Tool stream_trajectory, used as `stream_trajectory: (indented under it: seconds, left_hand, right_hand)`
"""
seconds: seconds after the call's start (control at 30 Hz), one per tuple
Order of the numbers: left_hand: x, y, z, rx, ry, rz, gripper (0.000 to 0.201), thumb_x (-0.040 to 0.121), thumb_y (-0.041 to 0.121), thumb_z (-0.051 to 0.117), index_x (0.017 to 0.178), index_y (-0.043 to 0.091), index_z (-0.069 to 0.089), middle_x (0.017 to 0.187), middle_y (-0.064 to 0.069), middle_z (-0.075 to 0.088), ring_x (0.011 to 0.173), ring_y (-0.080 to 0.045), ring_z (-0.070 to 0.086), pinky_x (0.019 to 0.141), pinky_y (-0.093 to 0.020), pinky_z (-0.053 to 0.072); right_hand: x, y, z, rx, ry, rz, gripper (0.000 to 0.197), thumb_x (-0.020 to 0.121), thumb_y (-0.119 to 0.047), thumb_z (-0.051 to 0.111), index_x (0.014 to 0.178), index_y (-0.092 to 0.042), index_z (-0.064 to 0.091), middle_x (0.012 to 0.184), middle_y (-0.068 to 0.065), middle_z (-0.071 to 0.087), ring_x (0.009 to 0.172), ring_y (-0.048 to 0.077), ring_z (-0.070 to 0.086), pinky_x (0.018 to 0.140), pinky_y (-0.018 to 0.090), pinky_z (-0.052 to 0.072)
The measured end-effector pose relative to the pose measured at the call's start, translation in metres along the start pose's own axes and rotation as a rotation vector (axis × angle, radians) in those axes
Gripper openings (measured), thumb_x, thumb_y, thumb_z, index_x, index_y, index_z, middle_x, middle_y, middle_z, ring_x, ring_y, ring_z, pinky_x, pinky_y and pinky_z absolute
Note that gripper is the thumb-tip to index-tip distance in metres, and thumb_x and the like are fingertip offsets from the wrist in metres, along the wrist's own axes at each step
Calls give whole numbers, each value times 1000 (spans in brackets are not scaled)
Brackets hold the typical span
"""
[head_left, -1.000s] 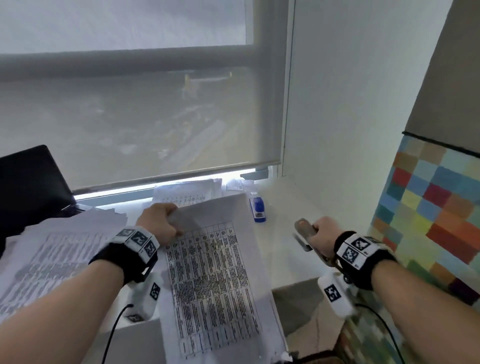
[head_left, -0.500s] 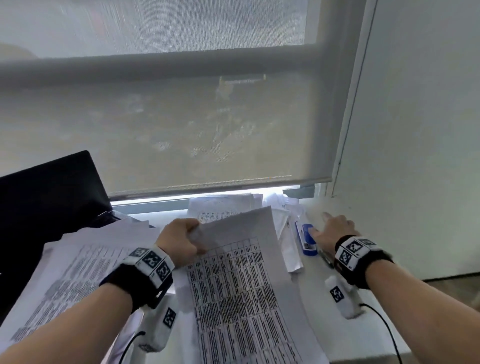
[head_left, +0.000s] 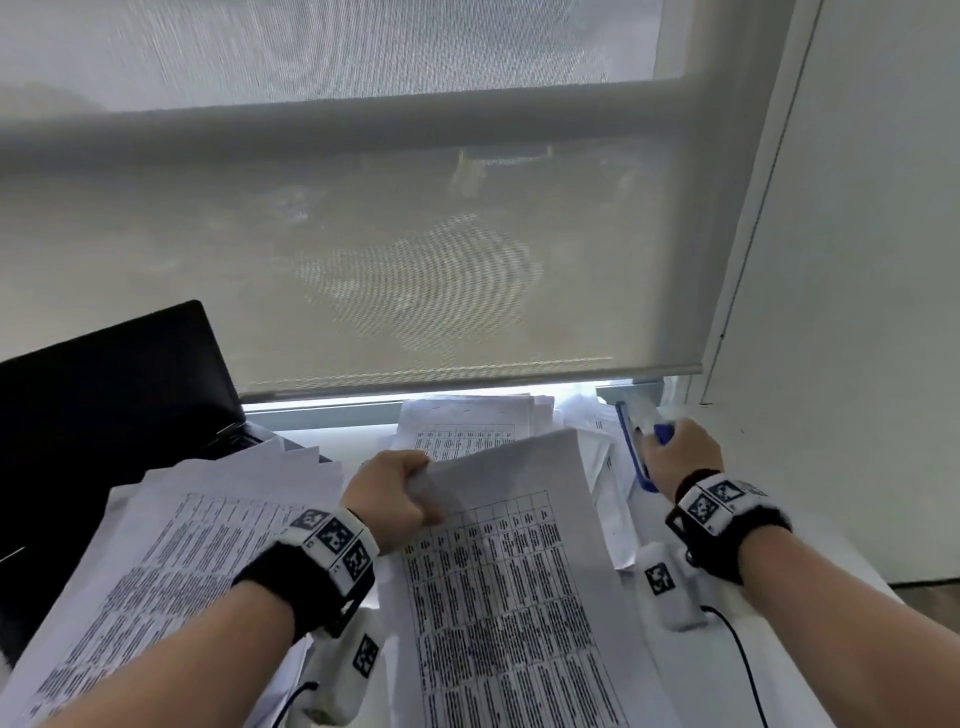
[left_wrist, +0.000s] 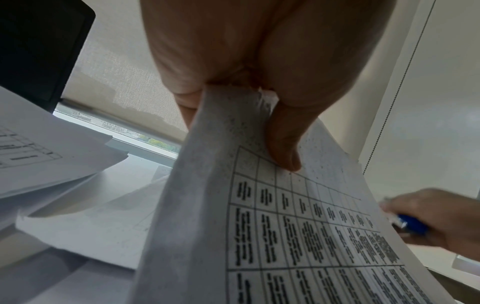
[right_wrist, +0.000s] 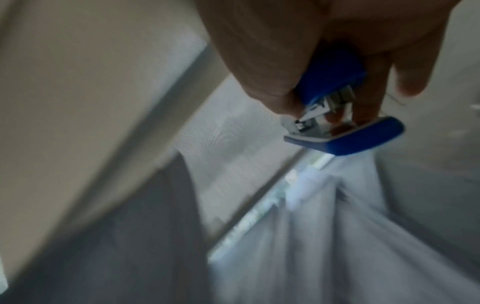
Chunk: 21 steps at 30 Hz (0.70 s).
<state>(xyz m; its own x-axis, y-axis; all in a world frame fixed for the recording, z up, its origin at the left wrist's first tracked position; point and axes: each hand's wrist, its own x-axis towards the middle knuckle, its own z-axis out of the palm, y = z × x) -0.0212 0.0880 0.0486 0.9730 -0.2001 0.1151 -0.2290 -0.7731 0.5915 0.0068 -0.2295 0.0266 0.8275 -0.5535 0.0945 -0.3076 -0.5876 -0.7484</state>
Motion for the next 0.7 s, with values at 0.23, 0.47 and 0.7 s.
stream_trajectory:
  seconds: [0.23, 0.47, 0.7]
  left_hand:
    - [-19, 11, -10, -45, 41, 26, 31, 73, 0, 67, 57, 23, 53, 49, 12, 54, 49, 2, 50, 49, -12, 38]
    - [-42, 24, -35, -6, 101, 54, 15, 70, 3, 66, 62, 7, 54, 48, 10, 49, 45, 0, 45, 42, -14, 37]
    - [-59, 31, -57, -6, 122, 47, 26, 63, 7, 84, 73, 14, 61, 64, 4, 58, 68, -11, 55, 63, -23, 44]
  right_hand:
    - [-61, -34, -43, 770, -261, -67, 11, 78, 1, 69, 76, -3, 59, 55, 3, 57, 50, 16, 51, 55, 29, 47]
    - [-129, -58, -62, 1087, -694, 141, 8, 88, 8, 53, 86, 1, 53, 70, 16, 61, 78, 33, 59, 80, 45, 50]
    - [-159, -62, -62, 526, -559, -207, 35, 66, -12, 65, 97, -10, 49, 76, 10, 52, 57, 19, 47, 48, 26, 40]
